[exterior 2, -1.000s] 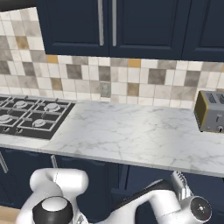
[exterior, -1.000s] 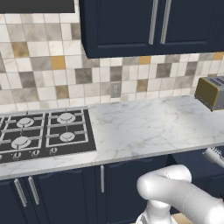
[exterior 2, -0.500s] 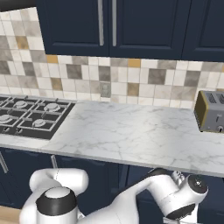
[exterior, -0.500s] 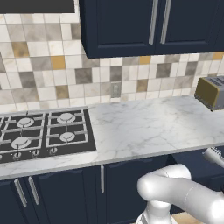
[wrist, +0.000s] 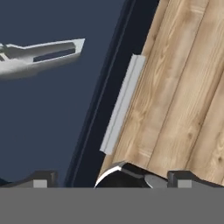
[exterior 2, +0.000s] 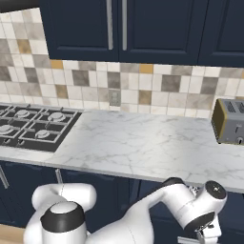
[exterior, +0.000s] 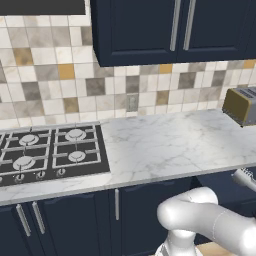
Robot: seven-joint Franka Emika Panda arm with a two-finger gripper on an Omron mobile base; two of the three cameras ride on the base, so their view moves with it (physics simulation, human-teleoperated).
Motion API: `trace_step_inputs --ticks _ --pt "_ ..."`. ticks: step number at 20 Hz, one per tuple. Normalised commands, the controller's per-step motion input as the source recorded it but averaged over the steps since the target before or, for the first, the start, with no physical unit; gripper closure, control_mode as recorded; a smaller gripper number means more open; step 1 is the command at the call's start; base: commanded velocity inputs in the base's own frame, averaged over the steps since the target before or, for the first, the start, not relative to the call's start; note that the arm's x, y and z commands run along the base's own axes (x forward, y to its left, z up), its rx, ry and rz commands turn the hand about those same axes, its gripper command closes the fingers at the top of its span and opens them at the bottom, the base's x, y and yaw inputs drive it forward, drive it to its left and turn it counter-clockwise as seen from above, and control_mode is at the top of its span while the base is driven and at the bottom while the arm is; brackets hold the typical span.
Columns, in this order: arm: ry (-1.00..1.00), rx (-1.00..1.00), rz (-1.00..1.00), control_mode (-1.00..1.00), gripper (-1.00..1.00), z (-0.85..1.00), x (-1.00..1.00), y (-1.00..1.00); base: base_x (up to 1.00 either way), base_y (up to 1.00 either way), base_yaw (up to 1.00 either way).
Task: Take the tongs from the drawer on the right and place them on the dining counter next to the tray containing the hot dog.
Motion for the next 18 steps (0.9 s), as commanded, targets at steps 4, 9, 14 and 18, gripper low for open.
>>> trace_step_inputs --ticks 4,9,14,18 --pt "0.04 -0.04 0.19 -1.00 -1.00 0.23 -0.19 0.07 0.00 0.00 0.00" --pt "0.12 -0.05 0.23 -1.00 -1.00 0.27 0.00 0.05 0.00 0.00 0.00" --pt "0.03 -0.04 0.24 -1.00 -1.00 0.22 0.00 0.01 0.00 0.00 0.00" --pt "-0.11 -0.02 0.24 -1.00 -1.00 0.01 0.08 0.00 0.00 0.00 0.00"
